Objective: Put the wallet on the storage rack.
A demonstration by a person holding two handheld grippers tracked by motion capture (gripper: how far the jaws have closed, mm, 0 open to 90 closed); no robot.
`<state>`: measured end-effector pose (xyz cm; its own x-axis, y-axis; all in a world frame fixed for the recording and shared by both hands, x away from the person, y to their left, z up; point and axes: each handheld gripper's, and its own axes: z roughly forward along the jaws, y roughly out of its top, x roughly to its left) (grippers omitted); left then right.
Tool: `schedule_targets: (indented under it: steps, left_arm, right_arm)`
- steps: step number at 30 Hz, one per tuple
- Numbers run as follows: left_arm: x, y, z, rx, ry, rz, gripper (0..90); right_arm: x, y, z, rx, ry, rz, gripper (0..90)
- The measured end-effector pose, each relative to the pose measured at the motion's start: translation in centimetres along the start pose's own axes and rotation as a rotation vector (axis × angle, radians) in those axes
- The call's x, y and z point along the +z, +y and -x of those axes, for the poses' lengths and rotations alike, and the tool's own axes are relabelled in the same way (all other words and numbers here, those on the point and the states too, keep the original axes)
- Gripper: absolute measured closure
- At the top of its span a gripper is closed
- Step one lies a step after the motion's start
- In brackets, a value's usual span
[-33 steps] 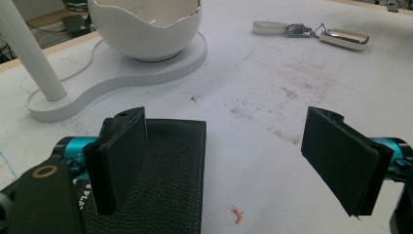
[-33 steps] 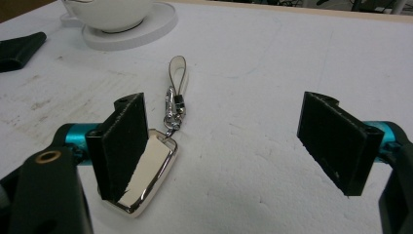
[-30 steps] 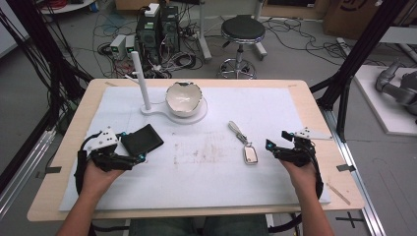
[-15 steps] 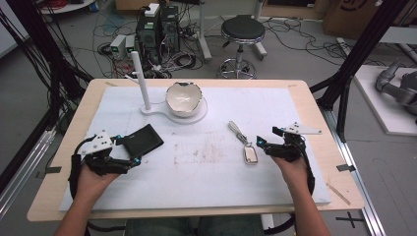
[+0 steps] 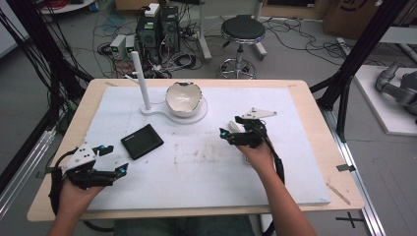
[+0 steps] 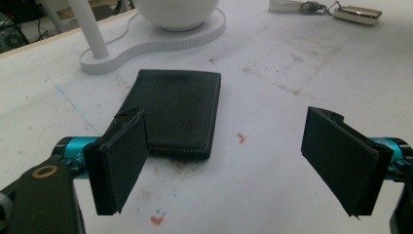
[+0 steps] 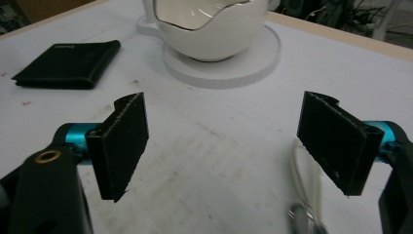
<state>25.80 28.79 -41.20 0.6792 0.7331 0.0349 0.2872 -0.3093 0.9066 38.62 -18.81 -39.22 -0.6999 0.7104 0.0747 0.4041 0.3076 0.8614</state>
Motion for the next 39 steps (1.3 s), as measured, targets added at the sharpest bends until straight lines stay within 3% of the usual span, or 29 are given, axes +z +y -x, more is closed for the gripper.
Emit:
schedule_targets:
  steps: [4,5,6,8,9,13,14,18,20,26,29,37,38,39]
  left_arm:
    - [-1.2,-0.6,0.1,-0.005,0.021,-0.001,17.5]
    - [-1.5,-0.7,0.2,-0.010,0.026,0.000,17.5]
    - [-1.8,-1.0,0.2,-0.008,0.032,-0.005,17.5]
    - [-1.9,-1.1,0.3,-0.006,0.036,-0.009,17.5]
    - [-2.1,-1.2,0.4,-0.005,0.036,-0.015,17.5]
    - [-2.4,-1.3,0.7,0.003,0.040,-0.022,17.5]
    - [-2.4,-1.3,0.8,0.004,0.041,-0.020,17.5]
    - [-2.7,-1.4,1.0,0.010,0.045,-0.021,17.5]
    - [-2.8,-1.5,1.0,0.008,0.046,-0.028,17.5]
    - [-3.0,-1.5,1.1,0.014,0.049,-0.032,17.5]
    - [-3.1,-1.6,1.1,0.008,0.050,-0.029,17.5]
    - [-3.0,-1.6,1.0,0.003,0.049,-0.027,17.5]
    - [-3.0,-1.6,1.0,0.007,0.046,-0.026,17.5]
    - [-2.9,-1.6,0.9,0.008,0.046,-0.028,17.5]
  right_arm:
    - [2.8,1.6,-1.7,-0.018,0.060,-0.026,19.2]
    - [2.8,1.6,-1.7,-0.018,0.060,-0.026,19.2]
    - [4.2,2.4,-2.6,-0.043,0.077,-0.040,19.3]
    - [4.6,2.6,-2.9,-0.054,0.082,-0.035,19.3]
    - [6.0,3.2,-3.7,-0.054,0.107,-0.035,19.3]
    - [8.0,4.0,-4.6,-0.061,0.139,-0.068,19.3]
    - [9.3,4.3,-5.4,-0.071,0.159,-0.064,19.3]
    - [11.3,4.9,-6.6,-0.074,0.190,-0.107,19.3]
    - [13.1,5.3,-8.0,-0.094,0.217,-0.137,19.3]
    - [16.5,5.8,-9.8,-0.070,0.262,-0.180,19.3]
    - [17.7,6.0,-10.6,-0.087,0.257,-0.205,19.3]
    - [20.3,5.8,-11.7,-0.077,0.276,-0.269,20.1]
    - [20.9,5.3,-11.9,-0.076,0.271,-0.308,25.0]
    - [20.9,5.3,-11.9,-0.076,0.271,-0.308,25.0]
